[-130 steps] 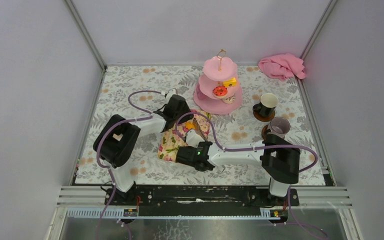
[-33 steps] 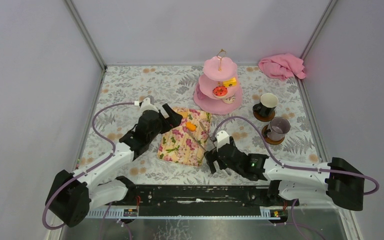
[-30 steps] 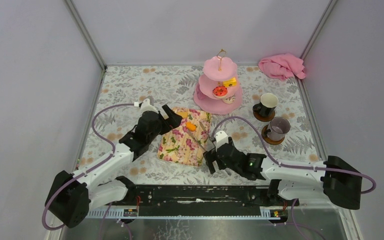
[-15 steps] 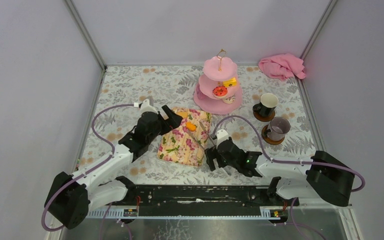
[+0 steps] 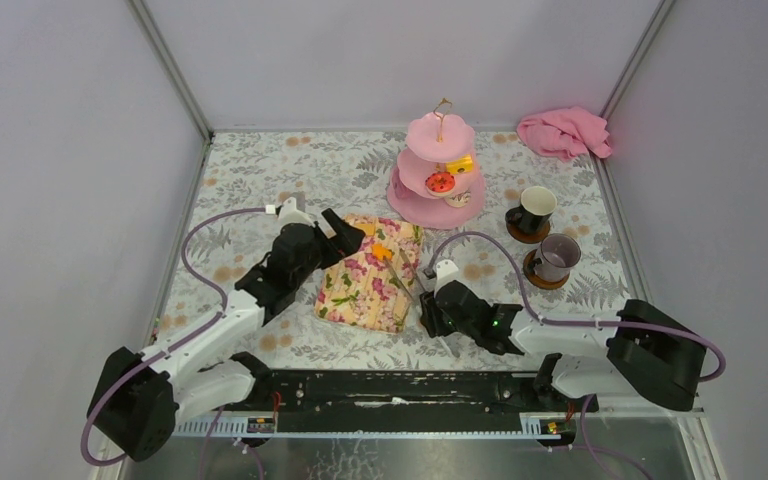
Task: Serve the afternoon tea
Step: Pick up the clamp from the center of the board.
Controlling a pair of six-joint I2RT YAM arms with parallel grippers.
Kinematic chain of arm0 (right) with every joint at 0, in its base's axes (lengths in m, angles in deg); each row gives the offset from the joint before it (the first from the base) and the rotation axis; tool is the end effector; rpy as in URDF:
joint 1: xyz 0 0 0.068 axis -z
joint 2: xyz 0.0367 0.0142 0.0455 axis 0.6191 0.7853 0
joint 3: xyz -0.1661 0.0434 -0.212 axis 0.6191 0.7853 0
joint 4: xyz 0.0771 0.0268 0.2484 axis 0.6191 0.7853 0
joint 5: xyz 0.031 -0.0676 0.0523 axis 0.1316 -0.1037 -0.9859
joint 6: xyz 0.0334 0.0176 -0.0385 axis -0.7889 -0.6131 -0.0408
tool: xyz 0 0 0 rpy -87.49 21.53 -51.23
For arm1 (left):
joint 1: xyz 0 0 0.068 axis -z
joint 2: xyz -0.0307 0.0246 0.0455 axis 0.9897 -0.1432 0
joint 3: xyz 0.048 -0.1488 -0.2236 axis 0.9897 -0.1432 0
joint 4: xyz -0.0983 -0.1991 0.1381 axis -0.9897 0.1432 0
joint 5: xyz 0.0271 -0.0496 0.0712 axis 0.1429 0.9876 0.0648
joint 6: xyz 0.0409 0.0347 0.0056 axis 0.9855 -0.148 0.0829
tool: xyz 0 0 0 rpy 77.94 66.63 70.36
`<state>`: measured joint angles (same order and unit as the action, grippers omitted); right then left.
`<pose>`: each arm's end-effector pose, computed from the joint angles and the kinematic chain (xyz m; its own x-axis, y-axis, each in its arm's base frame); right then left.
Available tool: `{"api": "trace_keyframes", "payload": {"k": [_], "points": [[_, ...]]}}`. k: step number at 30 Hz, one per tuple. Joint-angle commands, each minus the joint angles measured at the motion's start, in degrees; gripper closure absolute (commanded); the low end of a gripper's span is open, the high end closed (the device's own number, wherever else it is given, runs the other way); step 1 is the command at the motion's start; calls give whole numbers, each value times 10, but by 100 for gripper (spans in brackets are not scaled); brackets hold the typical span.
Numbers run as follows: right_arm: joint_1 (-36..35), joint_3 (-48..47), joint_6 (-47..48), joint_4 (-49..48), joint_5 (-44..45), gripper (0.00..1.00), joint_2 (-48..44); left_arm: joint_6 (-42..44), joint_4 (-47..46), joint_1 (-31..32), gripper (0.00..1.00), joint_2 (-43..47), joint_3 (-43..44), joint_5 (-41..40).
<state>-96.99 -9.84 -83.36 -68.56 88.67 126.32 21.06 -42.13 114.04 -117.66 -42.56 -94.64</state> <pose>0.1263 0.1929 0.1483 -0.5988 -0.2138 -0.7718 -0.5459 0.8141 0.1980 0.1992 -0.1189 0.2381 -0.5315 -0.5551 -0.6399 -0.0074 0.7584 -0.6518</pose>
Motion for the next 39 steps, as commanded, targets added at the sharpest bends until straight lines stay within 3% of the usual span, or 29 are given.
{"api": "trace_keyframes", "payload": {"k": [1,7,20,39], "points": [[2,-15,-1,61,17,54,-41,-9,-21,4,0,19,-12,-9],[2,-79,36,137,13,55,-49,-15,-17,3,0,32,-15,-11],[2,-216,64,286,24,52,37,-17,-12,3,0,45,-3,-10],[16,-287,111,315,16,49,95,-18,-27,-2,0,28,3,1]]}}
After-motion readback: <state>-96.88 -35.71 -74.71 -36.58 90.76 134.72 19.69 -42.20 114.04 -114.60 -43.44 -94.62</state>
